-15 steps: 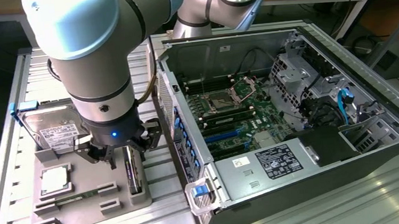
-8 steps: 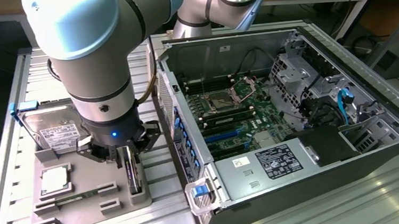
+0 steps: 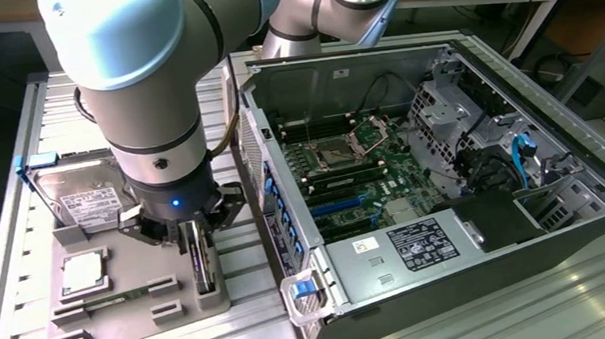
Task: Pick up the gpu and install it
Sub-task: 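Pick up the gpu and move the gpu toward the slot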
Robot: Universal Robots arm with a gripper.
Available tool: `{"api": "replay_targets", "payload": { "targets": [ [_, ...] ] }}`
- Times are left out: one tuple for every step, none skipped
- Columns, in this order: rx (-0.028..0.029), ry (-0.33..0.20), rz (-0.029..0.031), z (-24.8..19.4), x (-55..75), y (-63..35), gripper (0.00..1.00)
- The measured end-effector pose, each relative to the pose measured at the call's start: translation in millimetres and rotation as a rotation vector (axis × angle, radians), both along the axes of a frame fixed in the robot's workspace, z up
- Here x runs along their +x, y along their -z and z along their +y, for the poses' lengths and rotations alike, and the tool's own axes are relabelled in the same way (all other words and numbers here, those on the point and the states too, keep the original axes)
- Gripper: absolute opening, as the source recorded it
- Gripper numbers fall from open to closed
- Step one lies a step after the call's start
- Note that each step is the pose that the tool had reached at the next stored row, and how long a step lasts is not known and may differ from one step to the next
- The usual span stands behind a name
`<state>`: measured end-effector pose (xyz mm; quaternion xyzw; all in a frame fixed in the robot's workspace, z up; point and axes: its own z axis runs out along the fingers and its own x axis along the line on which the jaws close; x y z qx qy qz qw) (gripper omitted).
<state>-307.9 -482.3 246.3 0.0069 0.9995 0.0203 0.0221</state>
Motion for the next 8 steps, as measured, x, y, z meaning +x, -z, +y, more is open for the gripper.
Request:
{"api": "replay_targets", "payload": {
  "targets": [
    [-0.0001, 0.000, 0.0001, 0.0, 0.0, -0.1, 0.31],
    [0.0000, 0.000, 0.0001, 0.0, 0.0, 0.0, 0.27],
    [0.0000, 0.000, 0.0001, 0.0, 0.0, -0.1, 0.27],
    [-0.0001, 0.000, 0.0000, 0.0, 0.0, 0.0, 0.27],
    [0.0000, 0.000, 0.0001, 0.0, 0.0, 0.0, 0.27],
    [0.0000, 0.000, 0.0001, 0.0, 0.0, 0.0, 0.27],
    [0.0000, 0.000, 0.0001, 0.0, 0.0, 0.0, 0.27],
    [-0.0001, 0.000, 0.0001, 0.0, 0.0, 0.0, 0.27]
  ]
}}
